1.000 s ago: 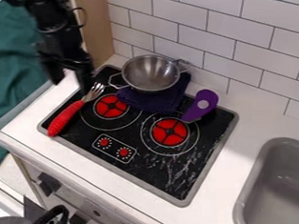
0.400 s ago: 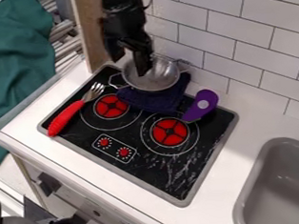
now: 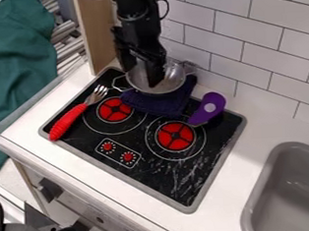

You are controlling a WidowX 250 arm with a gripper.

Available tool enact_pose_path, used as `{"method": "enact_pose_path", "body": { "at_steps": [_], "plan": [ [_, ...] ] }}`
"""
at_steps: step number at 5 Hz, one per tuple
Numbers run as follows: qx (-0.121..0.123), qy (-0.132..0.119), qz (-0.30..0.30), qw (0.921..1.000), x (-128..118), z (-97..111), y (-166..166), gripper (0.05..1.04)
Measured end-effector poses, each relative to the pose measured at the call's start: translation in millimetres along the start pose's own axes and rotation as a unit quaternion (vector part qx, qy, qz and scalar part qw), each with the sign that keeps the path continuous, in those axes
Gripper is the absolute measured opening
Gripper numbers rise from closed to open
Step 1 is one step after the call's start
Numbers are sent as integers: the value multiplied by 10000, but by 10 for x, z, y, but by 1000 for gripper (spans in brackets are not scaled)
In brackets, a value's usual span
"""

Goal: Put the silver pan below the left burner

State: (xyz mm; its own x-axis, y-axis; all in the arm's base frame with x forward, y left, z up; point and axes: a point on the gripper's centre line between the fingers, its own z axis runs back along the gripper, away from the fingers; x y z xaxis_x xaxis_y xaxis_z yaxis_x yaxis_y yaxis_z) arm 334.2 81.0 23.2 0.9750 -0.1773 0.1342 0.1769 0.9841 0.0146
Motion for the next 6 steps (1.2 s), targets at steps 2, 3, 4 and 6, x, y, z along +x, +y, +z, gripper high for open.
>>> {"method": "enact_pose_path", "body": {
  "at_steps": [2,3,4,6],
  "plan": [
    [-103,368,46,9993,-50,-296,17,1008],
    [-73,417,58,9991,-51,-314,29,1008],
    [-76,424,72,9990,-38,-304,35,1008],
    [58,-170,-13,9998,102,81,-51,1008]
  ]
}}
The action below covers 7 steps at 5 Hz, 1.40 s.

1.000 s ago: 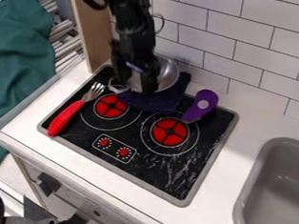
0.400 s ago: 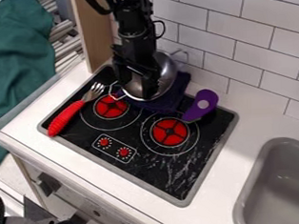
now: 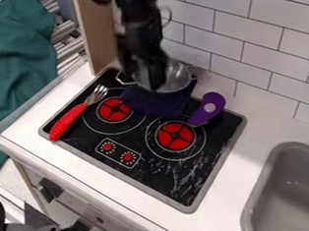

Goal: Put the silver pan below the left burner

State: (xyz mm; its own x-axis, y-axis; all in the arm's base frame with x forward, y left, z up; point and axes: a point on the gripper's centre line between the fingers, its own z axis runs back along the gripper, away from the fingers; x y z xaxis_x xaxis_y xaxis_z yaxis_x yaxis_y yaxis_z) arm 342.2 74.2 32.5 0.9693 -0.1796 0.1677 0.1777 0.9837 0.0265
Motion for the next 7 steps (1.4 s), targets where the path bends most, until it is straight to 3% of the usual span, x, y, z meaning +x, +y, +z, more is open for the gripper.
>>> {"method": "enact_pose_path", "body": {
  "at_steps": [1,2,5,7],
  "plan": [
    [4,-115,-159,9998,47,77,-126,1008],
    [6,-72,-217,9997,49,49,-238,1008],
    [-88,520,-250,9983,-73,-338,-334,1008],
    [-231,687,-303,9969,-24,-547,-310,1008]
  ]
}}
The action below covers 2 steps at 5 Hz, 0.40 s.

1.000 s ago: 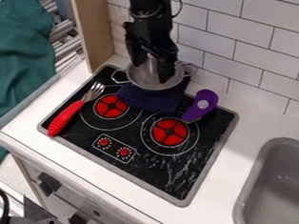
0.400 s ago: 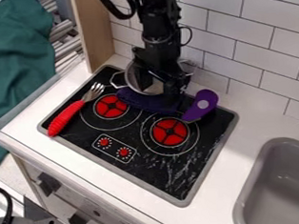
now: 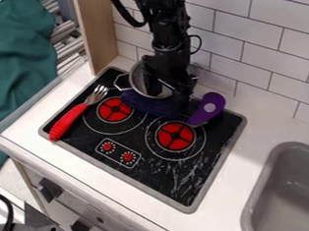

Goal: Put the silver pan below the left burner

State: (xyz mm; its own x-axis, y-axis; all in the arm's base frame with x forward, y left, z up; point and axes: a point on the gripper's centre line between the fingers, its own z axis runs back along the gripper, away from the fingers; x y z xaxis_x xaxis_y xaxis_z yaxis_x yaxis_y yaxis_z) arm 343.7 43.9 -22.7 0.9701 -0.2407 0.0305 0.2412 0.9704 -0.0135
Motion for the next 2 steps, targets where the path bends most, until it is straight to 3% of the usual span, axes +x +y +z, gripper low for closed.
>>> {"method": "enact_pose_path", "body": {
  "at_steps": [1,2],
  "plan": [
    [-4,-19,3,10000,37,-20,29,951],
    [67,-114,-25,9999,68,-19,51,656]
  ]
}}
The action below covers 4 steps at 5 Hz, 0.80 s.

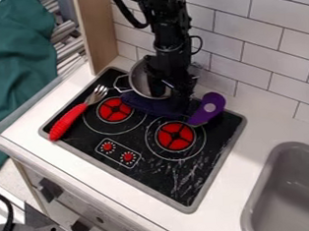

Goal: Put the silver pan below the left burner

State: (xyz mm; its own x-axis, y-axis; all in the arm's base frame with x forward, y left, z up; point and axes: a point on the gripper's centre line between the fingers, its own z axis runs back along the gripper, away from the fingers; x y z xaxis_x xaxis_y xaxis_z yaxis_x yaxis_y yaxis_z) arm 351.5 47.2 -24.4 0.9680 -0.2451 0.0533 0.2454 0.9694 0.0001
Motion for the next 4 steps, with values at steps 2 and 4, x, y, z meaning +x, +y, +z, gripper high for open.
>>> {"method": "enact_pose_path", "body": {
  "at_steps": [2,4],
  "plan": [
    [10,-151,66,9999,-5,85,71,216],
    [-62,-601,230,9979,-21,408,165,57]
  ]
}}
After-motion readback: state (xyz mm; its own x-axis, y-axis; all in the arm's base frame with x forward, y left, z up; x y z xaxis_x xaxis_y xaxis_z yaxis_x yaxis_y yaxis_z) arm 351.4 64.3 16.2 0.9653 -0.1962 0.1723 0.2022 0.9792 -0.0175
